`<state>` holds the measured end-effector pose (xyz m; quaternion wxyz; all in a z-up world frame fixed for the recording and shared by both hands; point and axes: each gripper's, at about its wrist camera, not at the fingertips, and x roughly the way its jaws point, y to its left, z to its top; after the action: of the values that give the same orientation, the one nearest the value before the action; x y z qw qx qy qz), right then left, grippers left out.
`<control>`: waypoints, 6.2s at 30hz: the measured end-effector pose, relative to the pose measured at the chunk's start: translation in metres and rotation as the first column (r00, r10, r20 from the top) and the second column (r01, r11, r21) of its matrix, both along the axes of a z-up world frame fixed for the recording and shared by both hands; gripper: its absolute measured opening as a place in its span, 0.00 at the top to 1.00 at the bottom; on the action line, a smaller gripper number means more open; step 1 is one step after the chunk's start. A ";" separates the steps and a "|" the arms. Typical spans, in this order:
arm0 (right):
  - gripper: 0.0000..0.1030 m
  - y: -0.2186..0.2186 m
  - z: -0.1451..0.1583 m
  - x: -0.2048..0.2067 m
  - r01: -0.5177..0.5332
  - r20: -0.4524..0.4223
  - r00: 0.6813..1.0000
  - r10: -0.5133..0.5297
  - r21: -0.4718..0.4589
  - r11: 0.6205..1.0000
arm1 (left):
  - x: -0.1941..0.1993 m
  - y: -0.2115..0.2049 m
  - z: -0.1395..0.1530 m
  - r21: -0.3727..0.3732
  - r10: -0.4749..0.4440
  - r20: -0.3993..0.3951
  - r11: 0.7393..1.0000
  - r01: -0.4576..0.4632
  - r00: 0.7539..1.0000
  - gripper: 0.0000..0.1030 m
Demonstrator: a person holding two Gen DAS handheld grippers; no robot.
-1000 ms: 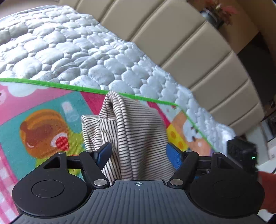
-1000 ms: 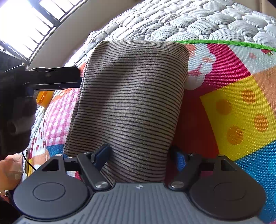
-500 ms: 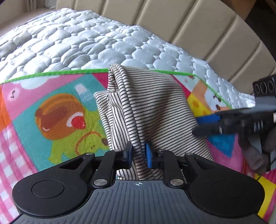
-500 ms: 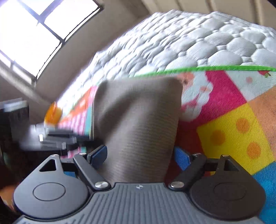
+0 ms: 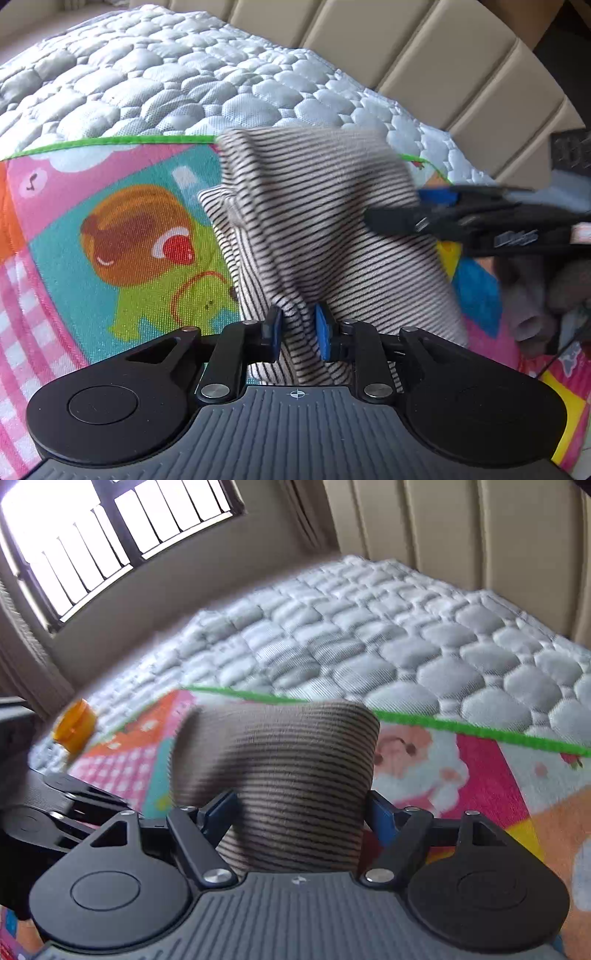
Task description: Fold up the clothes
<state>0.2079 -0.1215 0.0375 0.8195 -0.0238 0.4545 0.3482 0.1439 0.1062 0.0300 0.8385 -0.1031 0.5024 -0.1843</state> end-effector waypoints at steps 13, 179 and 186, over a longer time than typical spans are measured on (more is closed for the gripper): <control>0.17 -0.046 -0.031 -0.034 -0.008 -0.212 0.977 0.030 0.103 0.995 | -0.008 -0.025 0.004 0.025 -0.082 0.027 0.996 0.081 0.996 0.29; 0.00 -0.090 0.088 -0.220 0.297 0.366 0.892 -0.266 -0.029 0.955 | -0.199 -0.081 0.095 0.261 0.380 0.377 0.831 -0.491 0.845 0.00; 0.00 -0.088 0.087 -0.221 0.281 0.377 0.893 -0.245 -0.042 0.959 | -0.198 -0.081 0.094 0.262 0.379 0.374 0.832 -0.489 0.846 0.00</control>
<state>-0.0135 -0.2096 0.1246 0.9275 -0.0656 0.3080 0.2014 -0.0539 0.0255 0.1236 0.9304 -0.0363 0.3532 0.0914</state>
